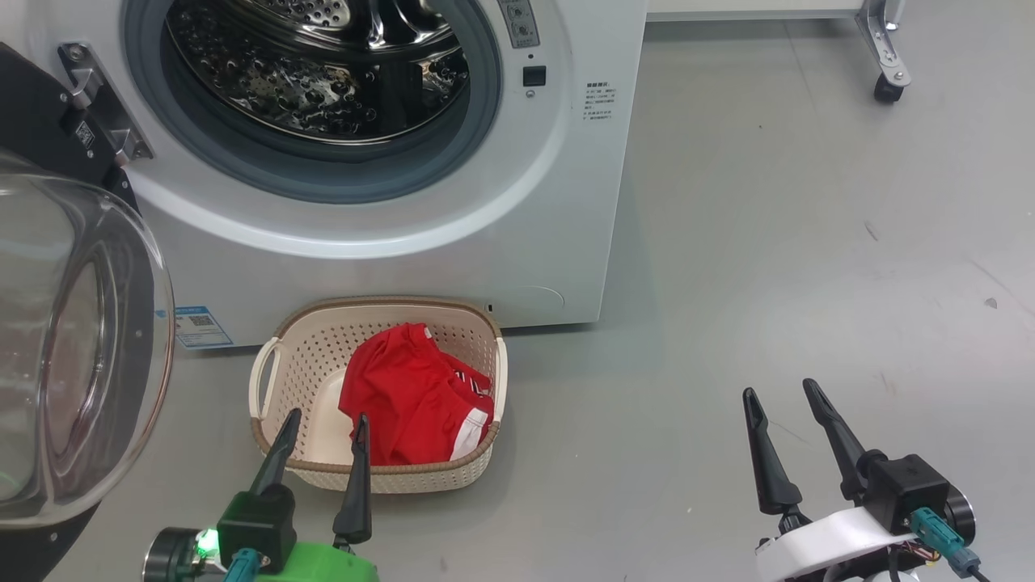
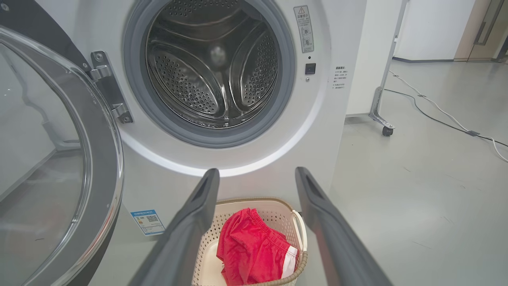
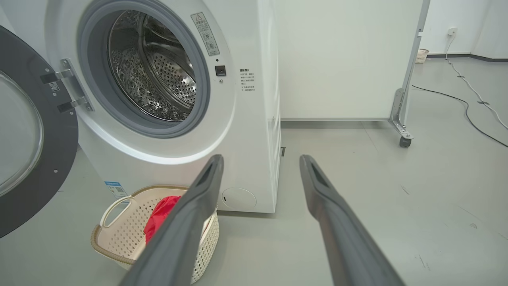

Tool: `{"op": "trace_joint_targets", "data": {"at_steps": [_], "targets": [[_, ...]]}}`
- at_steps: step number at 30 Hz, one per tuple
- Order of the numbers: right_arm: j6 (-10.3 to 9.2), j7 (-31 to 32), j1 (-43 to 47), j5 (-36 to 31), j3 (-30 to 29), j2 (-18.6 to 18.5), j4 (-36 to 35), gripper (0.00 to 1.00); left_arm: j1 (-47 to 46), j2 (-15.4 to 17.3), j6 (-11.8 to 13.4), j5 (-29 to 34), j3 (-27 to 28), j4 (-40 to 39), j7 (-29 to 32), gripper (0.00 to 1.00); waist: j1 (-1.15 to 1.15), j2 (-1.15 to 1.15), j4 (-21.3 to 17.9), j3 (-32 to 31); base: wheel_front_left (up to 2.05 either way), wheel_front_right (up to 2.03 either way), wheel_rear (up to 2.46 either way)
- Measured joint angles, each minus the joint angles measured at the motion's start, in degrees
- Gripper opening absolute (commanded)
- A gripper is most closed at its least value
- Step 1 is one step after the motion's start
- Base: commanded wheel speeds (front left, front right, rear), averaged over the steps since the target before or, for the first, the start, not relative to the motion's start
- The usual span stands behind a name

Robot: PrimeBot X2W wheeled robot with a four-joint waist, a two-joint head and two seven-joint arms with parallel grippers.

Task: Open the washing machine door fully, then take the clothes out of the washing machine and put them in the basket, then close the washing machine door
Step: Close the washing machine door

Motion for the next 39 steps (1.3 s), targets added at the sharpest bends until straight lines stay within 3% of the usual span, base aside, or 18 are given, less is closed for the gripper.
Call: {"op": "trace_joint_targets", "data": {"at_steps": [27,39], "targets": [[-0.42,0.0,0.0,-0.09,-0.19,0.04,-0.03,1.0,0.01,0.02,0.01,0.4,-0.09,-0.73,0.02,1.0,0.0,0.0,0.15,0.78,-0.15,0.15,0.0],[-0.47,0.0,0.07,-0.56,-1.47,-0.04,-0.46,1.0,-0.01,0.04,0.01,0.3,-1.31,-0.43,0.02,1.0,0.0,0.0,2.49,0.22,0.0,0.0,0.0]]}}
